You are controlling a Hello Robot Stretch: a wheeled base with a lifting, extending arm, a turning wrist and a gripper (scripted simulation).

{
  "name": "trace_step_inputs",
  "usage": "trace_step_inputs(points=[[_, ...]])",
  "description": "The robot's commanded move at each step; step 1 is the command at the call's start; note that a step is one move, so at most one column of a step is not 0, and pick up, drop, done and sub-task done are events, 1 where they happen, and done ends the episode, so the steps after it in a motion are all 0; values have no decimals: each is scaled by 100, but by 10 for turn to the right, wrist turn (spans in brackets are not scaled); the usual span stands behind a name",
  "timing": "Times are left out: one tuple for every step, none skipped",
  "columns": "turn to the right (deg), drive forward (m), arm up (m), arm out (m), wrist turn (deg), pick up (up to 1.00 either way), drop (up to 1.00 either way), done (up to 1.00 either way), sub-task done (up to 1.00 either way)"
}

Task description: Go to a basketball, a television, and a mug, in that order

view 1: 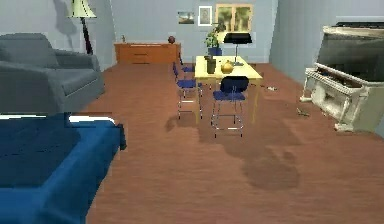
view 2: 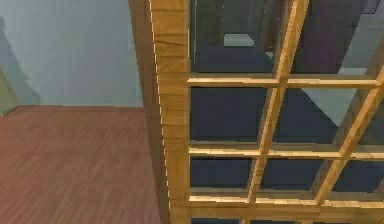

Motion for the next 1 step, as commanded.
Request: trace_step_inputs(points=[[90,0,0,0,0,0,0,0,0]])
